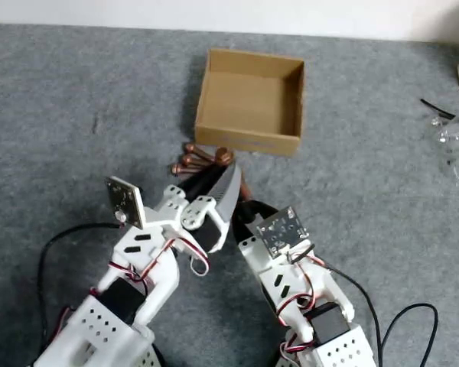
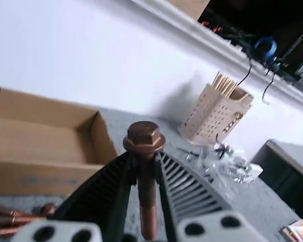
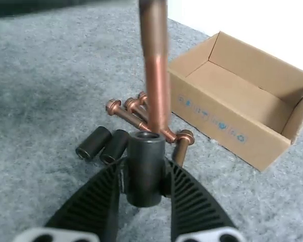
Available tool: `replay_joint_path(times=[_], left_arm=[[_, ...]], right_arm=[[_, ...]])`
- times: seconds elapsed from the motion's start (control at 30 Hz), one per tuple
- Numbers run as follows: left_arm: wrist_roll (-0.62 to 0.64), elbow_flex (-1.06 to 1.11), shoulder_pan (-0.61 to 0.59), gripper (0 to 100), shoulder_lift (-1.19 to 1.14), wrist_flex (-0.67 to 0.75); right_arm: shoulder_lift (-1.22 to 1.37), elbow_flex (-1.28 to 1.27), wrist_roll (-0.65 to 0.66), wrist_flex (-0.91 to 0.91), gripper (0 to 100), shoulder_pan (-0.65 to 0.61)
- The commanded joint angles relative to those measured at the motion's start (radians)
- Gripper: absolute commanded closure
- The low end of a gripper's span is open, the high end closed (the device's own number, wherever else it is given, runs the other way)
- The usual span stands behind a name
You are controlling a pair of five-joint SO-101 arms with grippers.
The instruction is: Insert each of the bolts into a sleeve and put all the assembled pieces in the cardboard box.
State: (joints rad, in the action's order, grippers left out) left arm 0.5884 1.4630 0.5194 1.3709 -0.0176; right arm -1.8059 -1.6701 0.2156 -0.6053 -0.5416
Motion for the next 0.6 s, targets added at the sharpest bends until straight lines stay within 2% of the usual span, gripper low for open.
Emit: replay_joint_path(times=[0.0,0.13,0.23,0.4,0.57], left_arm=[[0.0,0.01,0.005,99,0.025,0.008],[0.006,0.01,-0.065,99,0.025,0.008],[0.006,0.036,-0.074,99,0.025,0.008],[0.008,0.054,-0.071,99,0.025,0.008],[0.006,0.074,0.008,99,0.025,0.009]], right_arm=[[-0.016,-0.154,0.003,0.008,99.4,-0.008],[-0.016,-0.154,0.003,0.008,99.4,-0.008],[-0.016,-0.154,0.003,0.008,99.4,-0.008],[-0.016,-0.154,0.003,0.008,99.4,-0.008],[-0.016,-0.154,0.003,0.008,99.4,-0.008]])
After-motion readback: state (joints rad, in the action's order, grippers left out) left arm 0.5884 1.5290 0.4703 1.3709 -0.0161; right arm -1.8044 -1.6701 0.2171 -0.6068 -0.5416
